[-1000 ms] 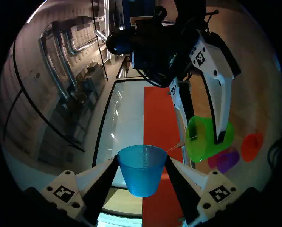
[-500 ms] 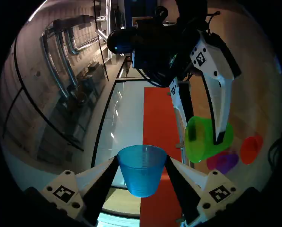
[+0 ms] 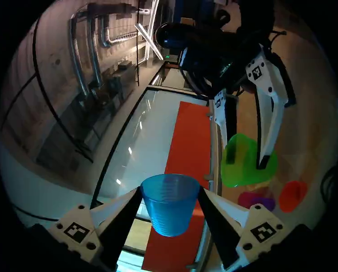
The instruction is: Pour water
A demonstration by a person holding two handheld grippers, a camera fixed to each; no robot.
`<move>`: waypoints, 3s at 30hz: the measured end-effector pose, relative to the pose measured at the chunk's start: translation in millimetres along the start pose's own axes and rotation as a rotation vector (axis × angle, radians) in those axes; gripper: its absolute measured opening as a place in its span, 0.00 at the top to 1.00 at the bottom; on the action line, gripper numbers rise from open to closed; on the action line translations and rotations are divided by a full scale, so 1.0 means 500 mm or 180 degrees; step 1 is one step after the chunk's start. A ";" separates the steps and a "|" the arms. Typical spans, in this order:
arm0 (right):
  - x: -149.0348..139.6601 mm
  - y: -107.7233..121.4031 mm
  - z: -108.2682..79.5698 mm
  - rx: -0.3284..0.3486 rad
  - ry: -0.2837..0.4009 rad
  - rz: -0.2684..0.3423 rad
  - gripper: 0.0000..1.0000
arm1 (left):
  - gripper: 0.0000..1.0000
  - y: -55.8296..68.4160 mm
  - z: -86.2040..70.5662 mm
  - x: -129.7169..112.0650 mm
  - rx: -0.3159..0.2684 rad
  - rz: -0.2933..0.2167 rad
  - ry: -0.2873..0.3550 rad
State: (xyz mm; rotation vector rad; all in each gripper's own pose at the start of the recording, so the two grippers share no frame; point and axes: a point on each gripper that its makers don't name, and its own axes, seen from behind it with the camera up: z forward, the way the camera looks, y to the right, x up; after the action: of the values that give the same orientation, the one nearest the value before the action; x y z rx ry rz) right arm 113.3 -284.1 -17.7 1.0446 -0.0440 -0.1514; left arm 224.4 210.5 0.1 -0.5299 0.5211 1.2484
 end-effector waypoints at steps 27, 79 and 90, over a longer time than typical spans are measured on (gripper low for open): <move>0.028 0.030 -0.041 -0.0222 0.0110 -0.0004 0.09 | 0.12 0.068 -0.036 -0.111 -0.0243 -0.2208 -0.0370; -0.102 0.052 -0.052 -0.0165 -0.0481 0.0076 0.09 | 0.13 0.266 -0.075 -0.258 -0.0754 -0.4077 -0.1282; -0.183 0.058 -0.049 -0.0104 -0.0845 0.0112 0.09 | 0.13 0.354 -0.084 -0.282 -0.1029 -0.4075 -0.1612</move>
State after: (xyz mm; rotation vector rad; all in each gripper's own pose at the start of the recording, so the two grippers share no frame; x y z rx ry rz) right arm 28.7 -235.4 -2.0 0.9851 -0.2992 -0.2575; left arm 16.3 120.5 41.1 -0.6210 -0.4515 0.1765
